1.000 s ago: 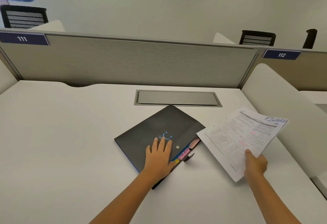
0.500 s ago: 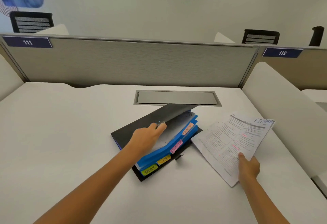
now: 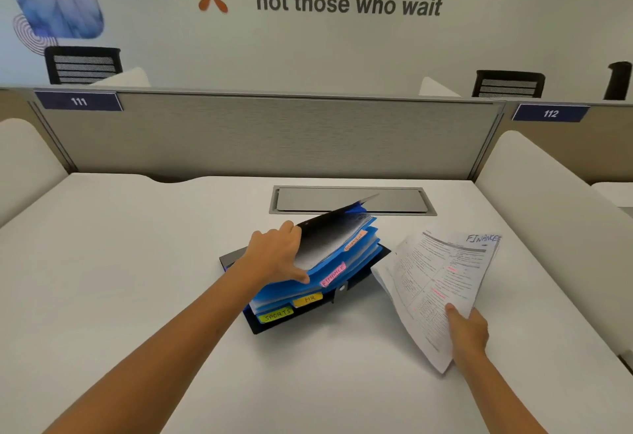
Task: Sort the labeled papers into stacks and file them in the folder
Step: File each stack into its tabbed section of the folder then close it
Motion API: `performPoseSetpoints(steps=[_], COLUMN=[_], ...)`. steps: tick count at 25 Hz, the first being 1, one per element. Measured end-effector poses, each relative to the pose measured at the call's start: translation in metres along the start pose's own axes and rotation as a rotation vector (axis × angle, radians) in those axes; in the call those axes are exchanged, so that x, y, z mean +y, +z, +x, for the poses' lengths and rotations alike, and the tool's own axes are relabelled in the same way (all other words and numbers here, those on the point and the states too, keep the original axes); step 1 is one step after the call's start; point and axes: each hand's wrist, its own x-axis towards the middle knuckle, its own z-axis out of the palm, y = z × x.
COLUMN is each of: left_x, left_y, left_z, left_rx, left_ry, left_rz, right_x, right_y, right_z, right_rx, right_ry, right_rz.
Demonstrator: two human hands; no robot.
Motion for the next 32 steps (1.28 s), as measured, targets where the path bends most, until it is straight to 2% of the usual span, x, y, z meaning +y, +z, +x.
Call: performPoseSetpoints(steps=[5, 11, 14, 17, 23, 27, 28, 32], left_x=[0.002, -0.003, -0.009, -0.018, -0.023, -0.01, -0.007, 0.002], left_y=[0.0, -0.006, -0.016, -0.029, -0.042, -0.047, -0.049, -0.051], left_z=[0.003, 0.015, 0.022, 0.03, 0.039, 0.036, 0.035, 0.033], left_rx=[0.168, 0.251, 0.272, 0.275, 0.194, 0.12, 0.107, 0.054], left_ry=[-0.006, 0.051, 0.082, 0.1, 0.186, 0.236, 0.254, 0.322], left_rz=[0.022, 0.076, 0.089, 0.052, 0.095, 0.054, 0.035, -0.049], right_x=[-0.004, -0.037, -0.064, -0.093, -0.145, -0.171, -0.176, -0.173], right_y=[-0.007, -0.031, -0.046, -0.064, -0.078, -0.063, -0.055, -0.02], right_z=[-0.003, -0.011, -0.016, -0.018, -0.029, -0.041, -0.049, -0.083], right_rx=[-0.008, -0.151, -0.211, -0.305, -0.646, -0.617, -0.596, -0.584], right_ry=[0.015, -0.014, -0.082, -0.135, -0.09, -0.119, -0.138, -0.063], right_rz=[0.006, 0.191, 0.162, 0.041, -0.221, -0.483, -0.471, -0.08])
